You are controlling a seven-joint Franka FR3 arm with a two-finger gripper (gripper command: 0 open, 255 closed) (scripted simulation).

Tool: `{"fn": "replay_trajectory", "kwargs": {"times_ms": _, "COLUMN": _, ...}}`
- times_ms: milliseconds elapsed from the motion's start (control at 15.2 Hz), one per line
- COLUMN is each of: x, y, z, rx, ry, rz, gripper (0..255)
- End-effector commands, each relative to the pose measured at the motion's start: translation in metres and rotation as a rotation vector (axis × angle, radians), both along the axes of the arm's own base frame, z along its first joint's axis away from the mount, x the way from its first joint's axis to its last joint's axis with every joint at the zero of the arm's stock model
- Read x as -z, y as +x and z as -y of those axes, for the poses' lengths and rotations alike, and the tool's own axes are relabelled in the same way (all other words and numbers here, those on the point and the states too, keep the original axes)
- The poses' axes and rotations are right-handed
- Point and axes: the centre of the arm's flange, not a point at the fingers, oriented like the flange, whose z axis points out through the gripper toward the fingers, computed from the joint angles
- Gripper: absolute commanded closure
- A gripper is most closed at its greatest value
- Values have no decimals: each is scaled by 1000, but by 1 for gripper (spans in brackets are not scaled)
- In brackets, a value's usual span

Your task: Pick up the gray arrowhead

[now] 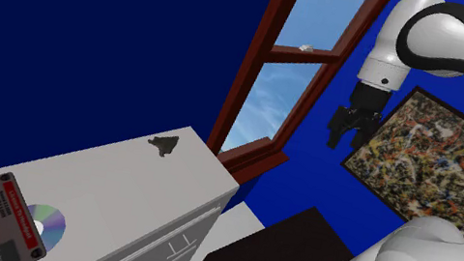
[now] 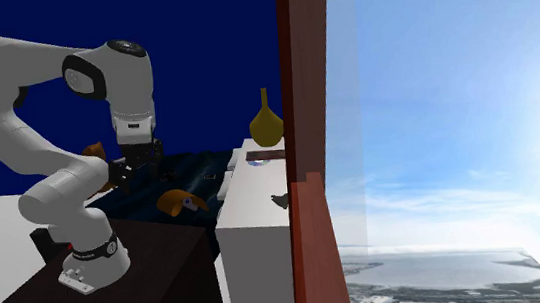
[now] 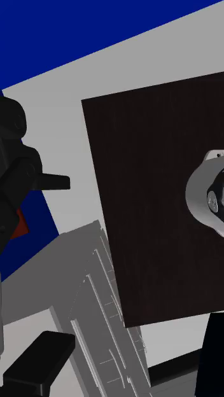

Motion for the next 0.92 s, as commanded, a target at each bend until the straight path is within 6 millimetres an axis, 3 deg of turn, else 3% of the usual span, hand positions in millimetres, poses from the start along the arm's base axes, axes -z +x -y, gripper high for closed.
{"fn": "replay_trajectory", "kwargs": {"times_ms": 0, "x": 0, "y": 0, "z": 0, "rx": 0, "ry": 0, "rz": 0, "gripper": 0}}
{"fn": "replay_trajectory", "kwargs": {"times_ms": 858, "x": 76, "y": 76, "z": -126, "rx": 14, "ry": -37, "rz": 110, "gripper": 0}}
